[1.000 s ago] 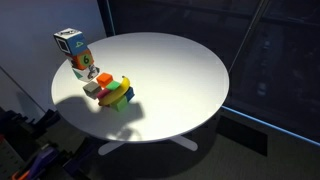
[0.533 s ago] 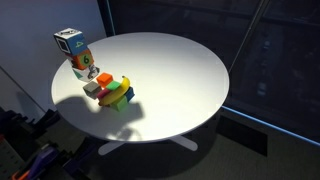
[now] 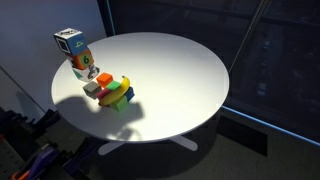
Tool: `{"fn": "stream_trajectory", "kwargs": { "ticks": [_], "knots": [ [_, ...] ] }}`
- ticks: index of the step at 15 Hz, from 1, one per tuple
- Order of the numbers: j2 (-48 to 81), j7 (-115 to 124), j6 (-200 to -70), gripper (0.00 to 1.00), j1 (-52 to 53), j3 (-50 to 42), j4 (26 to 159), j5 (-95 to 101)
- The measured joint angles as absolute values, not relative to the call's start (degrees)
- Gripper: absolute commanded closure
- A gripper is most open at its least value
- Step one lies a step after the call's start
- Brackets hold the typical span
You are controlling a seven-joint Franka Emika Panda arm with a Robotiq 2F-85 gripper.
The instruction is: Take the bananas off of the block
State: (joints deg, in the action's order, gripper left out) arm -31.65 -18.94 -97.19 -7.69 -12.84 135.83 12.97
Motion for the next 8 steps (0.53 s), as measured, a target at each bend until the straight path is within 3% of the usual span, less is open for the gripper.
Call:
{"fn": "stream_trajectory", "kwargs": {
  "ticks": [8],
  "knots": [
    [-30.75, -17.81, -98.85, 0.0, -6.93, -12.0, 135.59, 12.89]
  ]
}}
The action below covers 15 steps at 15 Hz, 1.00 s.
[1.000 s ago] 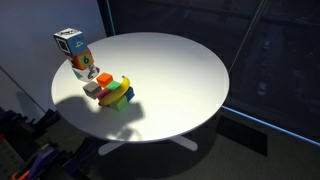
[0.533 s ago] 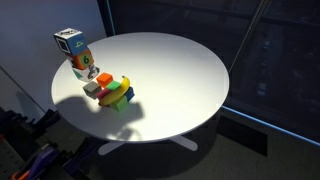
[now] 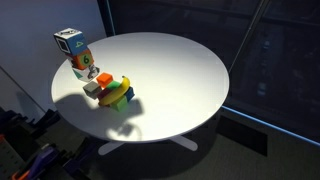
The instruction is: Take the bananas off of the block
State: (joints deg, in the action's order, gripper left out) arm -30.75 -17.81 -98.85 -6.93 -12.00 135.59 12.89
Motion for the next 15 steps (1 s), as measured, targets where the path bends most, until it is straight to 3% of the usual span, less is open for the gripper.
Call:
{"fn": "stream_trajectory", "kwargs": {
  "ticks": [15],
  "knots": [
    [-16.24, -12.13, -112.52, 0.0, -5.27, -9.24, 131.02, 8.15]
  ]
}}
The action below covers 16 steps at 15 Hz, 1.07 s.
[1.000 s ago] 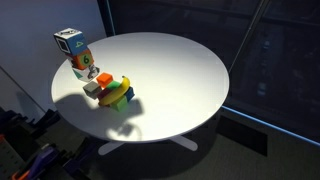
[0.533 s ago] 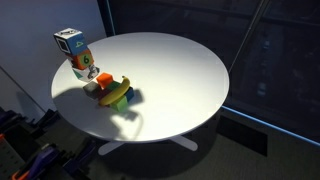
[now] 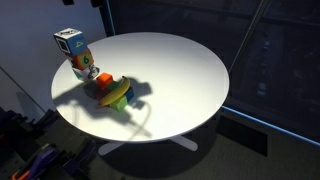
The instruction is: Take the bananas off of the block
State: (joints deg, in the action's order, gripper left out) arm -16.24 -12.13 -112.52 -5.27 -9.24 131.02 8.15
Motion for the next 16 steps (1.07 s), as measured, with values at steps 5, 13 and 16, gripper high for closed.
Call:
{"fn": "stream_trajectory", "kwargs": {
  "ticks": [5, 13, 16],
  "knots": [
    [-8.08, -12.13, -115.92, 0.0, -5.14, -8.34, 126.89, 6.27],
    [1.19, -12.13, -120.98, 0.0, -4.35, -5.59, 123.15, 6.27],
    [4.72, -12.14, -123.1, 0.0, -4.33, -5.13, 122.53, 6.27]
  ]
}}
